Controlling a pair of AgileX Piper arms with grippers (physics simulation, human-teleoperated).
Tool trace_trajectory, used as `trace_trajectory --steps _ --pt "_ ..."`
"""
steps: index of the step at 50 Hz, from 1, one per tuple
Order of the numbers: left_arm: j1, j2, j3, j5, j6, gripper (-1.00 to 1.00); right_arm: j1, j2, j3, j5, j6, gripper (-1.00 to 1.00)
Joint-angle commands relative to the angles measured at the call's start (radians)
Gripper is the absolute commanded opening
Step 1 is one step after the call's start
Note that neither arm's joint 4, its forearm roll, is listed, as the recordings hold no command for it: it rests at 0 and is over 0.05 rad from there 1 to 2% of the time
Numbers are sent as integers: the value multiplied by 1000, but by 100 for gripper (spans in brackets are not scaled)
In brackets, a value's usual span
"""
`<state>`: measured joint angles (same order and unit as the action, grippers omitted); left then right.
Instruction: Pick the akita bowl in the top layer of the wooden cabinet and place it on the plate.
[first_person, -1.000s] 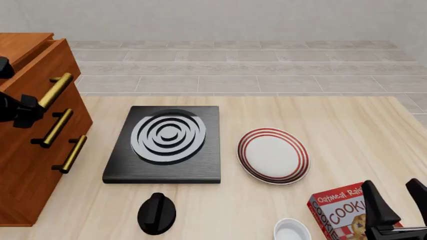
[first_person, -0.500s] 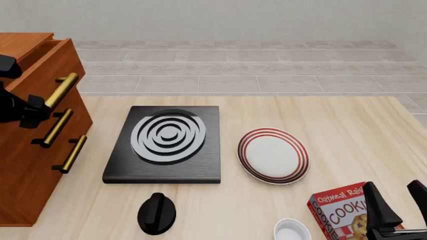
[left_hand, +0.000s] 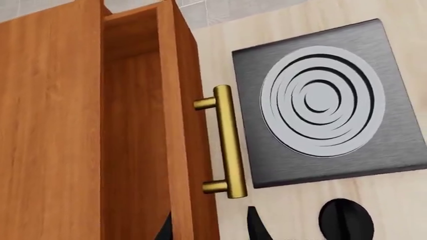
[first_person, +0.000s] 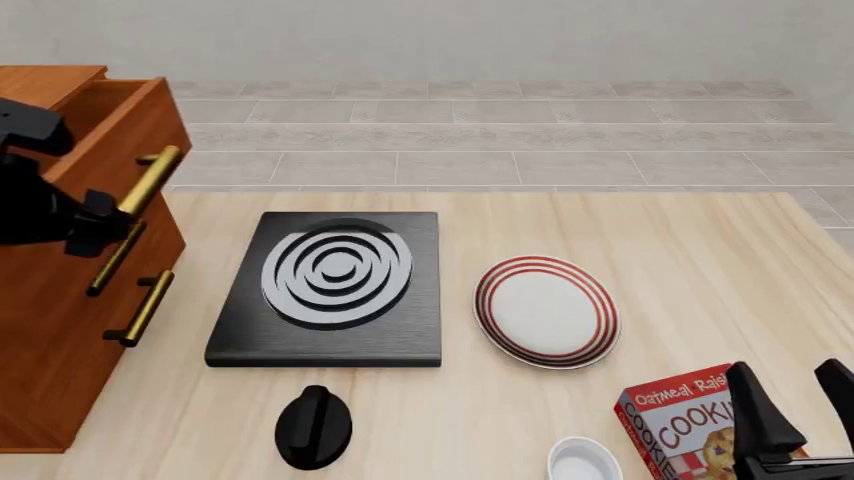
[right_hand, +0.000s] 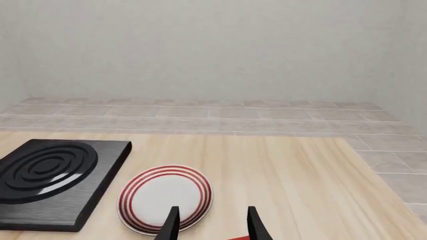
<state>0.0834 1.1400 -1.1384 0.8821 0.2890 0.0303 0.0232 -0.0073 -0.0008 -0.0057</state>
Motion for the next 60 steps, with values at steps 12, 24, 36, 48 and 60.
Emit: trace_trajectory --steps 12,24,36,48,60 --pt "-129 18 -57 23 -43 100 7 12 1 -6 -1 100" --pt "-186 31 -63 23 -68 100 15 26 2 -18 -4 100" --pt "-234 37 -80 31 -99 100 15 26 2 -20 -1 100" --pt "-295 48 -92 29 -136 100 15 36 2 -33 0 100" --pt "-332 54 -94 24 -163 100 15 35 2 -32 1 100"
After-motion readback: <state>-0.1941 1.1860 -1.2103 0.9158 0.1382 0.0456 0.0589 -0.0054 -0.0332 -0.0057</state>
